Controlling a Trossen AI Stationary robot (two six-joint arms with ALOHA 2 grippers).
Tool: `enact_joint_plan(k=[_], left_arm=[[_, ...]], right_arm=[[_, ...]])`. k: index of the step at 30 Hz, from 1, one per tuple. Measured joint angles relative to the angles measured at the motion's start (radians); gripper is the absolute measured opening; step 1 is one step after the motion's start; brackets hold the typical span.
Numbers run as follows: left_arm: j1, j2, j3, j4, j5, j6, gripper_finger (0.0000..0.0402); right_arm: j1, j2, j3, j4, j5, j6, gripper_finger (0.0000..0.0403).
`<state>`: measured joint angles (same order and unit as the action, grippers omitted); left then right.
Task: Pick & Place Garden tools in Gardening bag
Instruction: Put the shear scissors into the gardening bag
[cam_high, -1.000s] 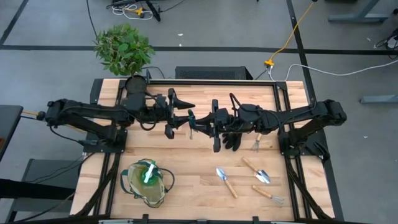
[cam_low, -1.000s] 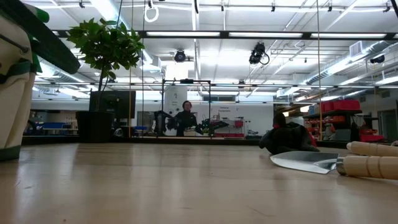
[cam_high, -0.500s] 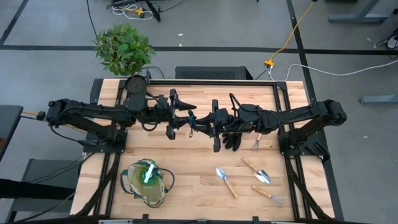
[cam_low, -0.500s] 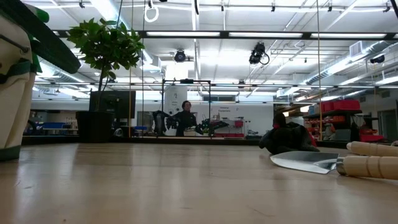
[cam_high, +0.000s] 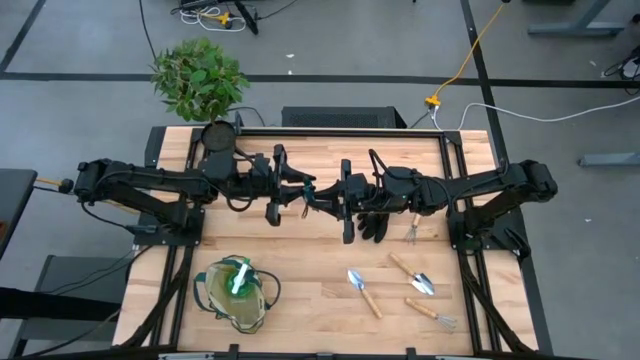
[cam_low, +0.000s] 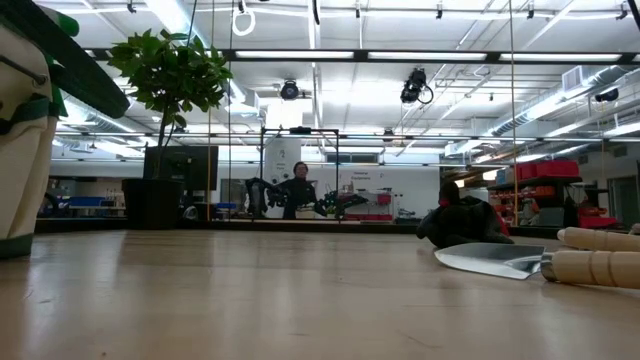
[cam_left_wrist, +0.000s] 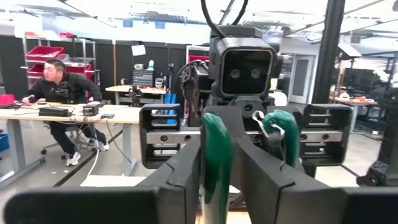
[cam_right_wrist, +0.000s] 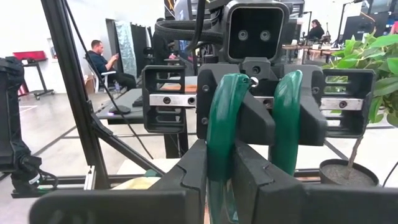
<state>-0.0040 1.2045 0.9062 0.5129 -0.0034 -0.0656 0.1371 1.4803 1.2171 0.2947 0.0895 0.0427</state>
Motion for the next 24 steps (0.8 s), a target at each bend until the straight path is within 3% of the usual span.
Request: enact_joint_plan(k=[9,24], left_arm=[[0.000,0.000,0.000,-0.002,0.006,0.004,0.0055],[0.000,0.000,0.000,-0.002,0.021,0.003,0.0054]], right_arm=[[0.000,0.000,0.000,0.000,0.001,0.002,0.0045],[0.000,0.000,0.000,0.000,0.000,0.001,0.0049]])
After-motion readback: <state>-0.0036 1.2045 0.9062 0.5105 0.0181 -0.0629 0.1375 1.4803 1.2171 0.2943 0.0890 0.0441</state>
